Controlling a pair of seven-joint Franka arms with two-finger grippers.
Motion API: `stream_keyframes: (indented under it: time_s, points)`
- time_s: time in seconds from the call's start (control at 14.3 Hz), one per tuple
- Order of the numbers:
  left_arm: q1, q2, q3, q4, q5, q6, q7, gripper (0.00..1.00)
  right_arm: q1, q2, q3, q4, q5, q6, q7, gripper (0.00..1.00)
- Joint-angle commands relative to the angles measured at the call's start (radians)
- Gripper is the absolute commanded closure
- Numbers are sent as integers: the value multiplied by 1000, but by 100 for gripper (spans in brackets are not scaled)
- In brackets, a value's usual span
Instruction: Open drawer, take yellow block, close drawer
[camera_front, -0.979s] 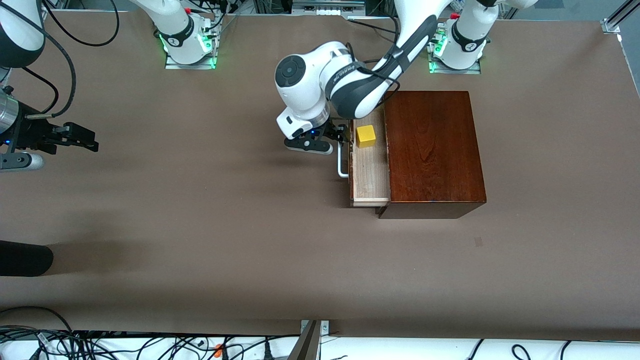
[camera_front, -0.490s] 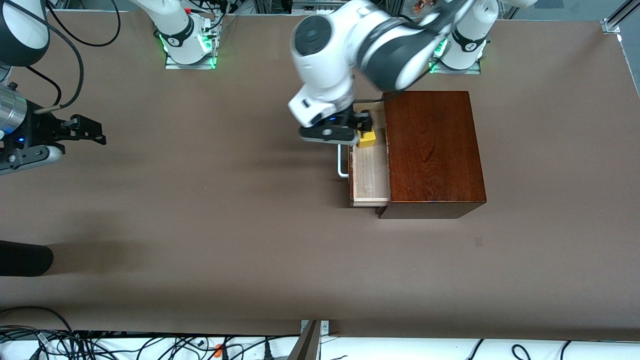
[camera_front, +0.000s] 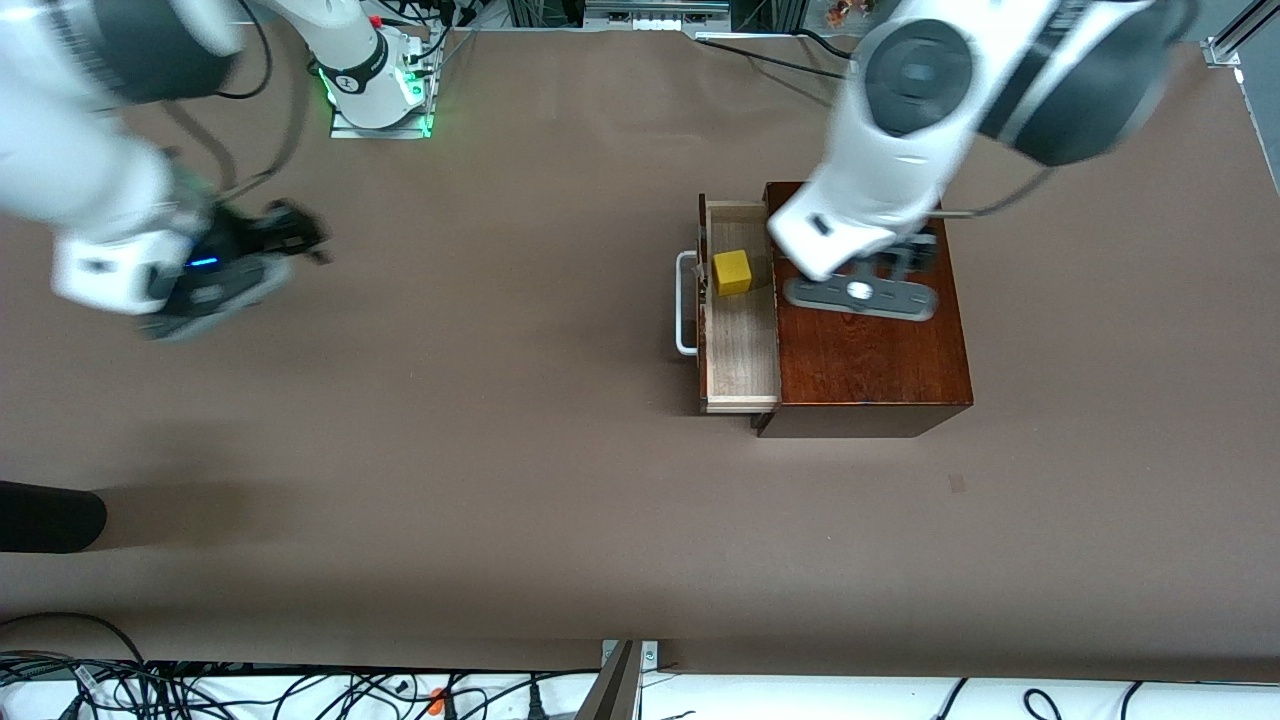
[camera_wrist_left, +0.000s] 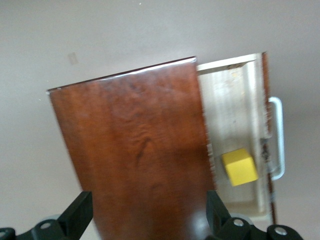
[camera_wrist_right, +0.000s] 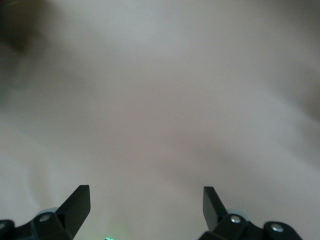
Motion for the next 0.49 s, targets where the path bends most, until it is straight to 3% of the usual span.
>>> stream_keyframes:
  time_s: [0.0,0.07,0.28,0.42]
  points:
    - [94,-97,71,-78,-87,-10,217,0,59,33,104,35,-10,66,-3,0]
    - [85,-149,145,-122,-99,1,273,0,87,54,122,46,-9,85,-7,0]
    - [88,-287,262,-298,-107,139,322,0,220,139,152,106,-31,160,-18,0]
    - [102,-338,279,-386,-112,223,349,0,318,223,152,181,-71,194,-27,0]
